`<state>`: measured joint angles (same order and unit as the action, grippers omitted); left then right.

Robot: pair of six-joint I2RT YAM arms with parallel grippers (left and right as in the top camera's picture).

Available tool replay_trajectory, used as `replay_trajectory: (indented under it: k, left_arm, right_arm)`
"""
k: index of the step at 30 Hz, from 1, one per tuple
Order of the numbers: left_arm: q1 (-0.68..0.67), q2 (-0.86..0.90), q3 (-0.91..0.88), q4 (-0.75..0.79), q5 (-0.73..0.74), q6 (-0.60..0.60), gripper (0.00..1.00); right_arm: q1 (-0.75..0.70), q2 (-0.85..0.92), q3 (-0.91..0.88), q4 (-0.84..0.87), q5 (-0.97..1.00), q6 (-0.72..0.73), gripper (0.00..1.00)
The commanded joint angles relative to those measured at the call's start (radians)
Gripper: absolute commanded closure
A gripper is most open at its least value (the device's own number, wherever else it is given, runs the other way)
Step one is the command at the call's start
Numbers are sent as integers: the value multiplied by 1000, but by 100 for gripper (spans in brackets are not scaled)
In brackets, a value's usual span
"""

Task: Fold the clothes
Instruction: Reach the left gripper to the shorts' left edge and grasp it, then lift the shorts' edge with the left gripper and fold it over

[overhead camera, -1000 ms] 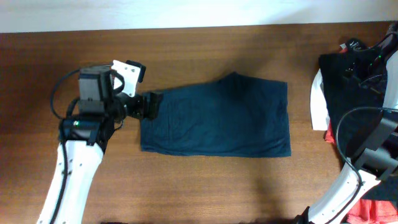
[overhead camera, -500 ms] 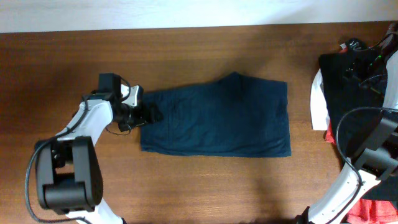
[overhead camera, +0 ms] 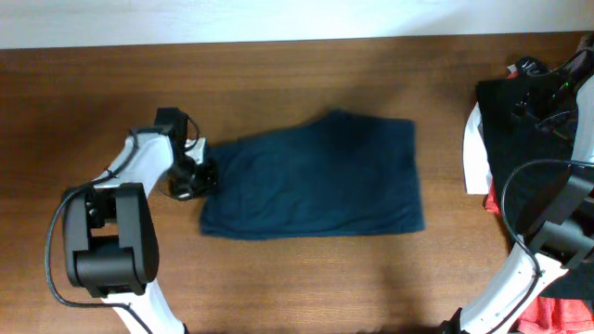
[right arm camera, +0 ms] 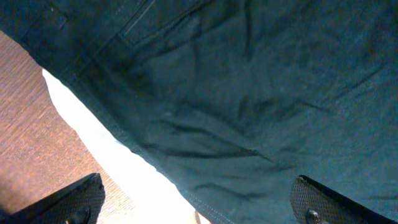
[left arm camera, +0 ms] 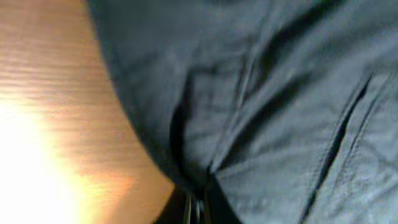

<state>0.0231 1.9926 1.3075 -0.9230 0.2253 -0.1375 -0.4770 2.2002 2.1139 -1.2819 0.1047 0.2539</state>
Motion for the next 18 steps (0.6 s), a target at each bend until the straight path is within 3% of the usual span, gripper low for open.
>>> replay_trajectory:
  k: [1, 5, 8, 15, 18]
  left_arm:
    - [39, 22, 246, -195, -274, -27, 99]
    - [14, 21, 759, -616, -412, -27, 99]
    - [-72, 21, 981, -740, -433, -34, 99]
    - [-373, 40, 1015, -710, -423, -60, 99]
    - [-469, 153, 981, -682, -327, -60, 99]
  right_arm:
    - [-1, -19, 12, 0, 5, -3, 2]
    - [-1, -19, 12, 0, 5, -3, 1]
    - [-1, -19, 12, 0, 5, -3, 1]
    - [-1, -19, 12, 0, 5, -3, 2]
    - [-1, -19, 12, 0, 5, -3, 1]
